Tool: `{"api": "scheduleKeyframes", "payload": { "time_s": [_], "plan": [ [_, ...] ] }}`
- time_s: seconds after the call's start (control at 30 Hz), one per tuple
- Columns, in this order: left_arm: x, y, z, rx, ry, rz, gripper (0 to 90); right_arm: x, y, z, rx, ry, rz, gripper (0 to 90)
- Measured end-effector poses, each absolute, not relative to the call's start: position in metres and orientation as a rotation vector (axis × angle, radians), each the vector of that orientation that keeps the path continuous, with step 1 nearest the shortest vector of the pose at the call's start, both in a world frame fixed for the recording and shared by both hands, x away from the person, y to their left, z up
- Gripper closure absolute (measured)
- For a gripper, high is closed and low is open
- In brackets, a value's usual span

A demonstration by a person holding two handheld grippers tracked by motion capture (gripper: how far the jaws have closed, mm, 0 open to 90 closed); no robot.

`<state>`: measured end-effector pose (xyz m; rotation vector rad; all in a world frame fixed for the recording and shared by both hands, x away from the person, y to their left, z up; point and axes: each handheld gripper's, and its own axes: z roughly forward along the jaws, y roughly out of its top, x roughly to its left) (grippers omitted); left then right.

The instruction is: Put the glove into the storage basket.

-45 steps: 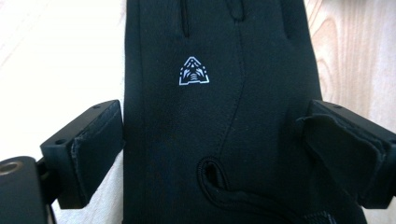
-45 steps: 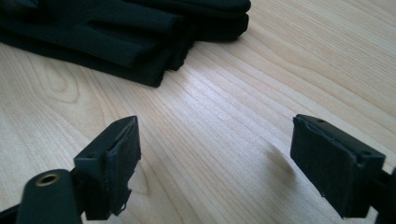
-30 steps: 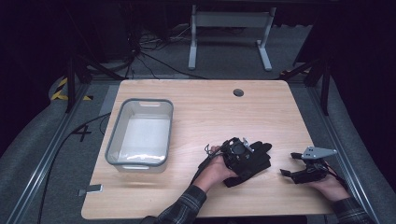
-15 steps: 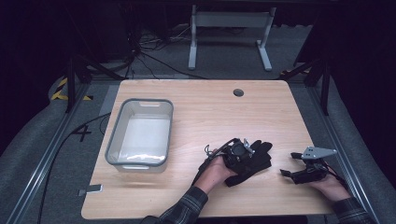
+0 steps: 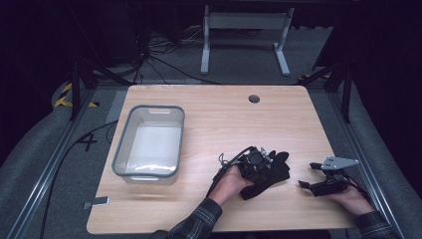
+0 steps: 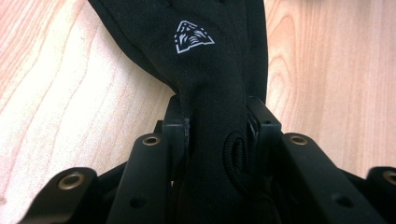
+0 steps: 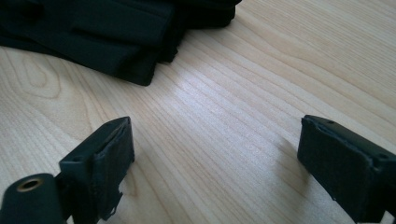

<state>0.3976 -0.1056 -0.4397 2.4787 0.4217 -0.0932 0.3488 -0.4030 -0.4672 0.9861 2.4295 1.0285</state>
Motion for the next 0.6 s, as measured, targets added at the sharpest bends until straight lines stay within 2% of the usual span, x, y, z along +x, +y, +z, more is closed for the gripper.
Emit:
{"api": "scheduleKeyframes", "payload": {
  "time_s": [0.6],
  "plan": [
    [0.397,-0.085,-0.402,2.416,0.450,-0.083,67.6,0.349,-0.403,-0.467,0.976,2.438,1.031,10.8]
  ]
}}
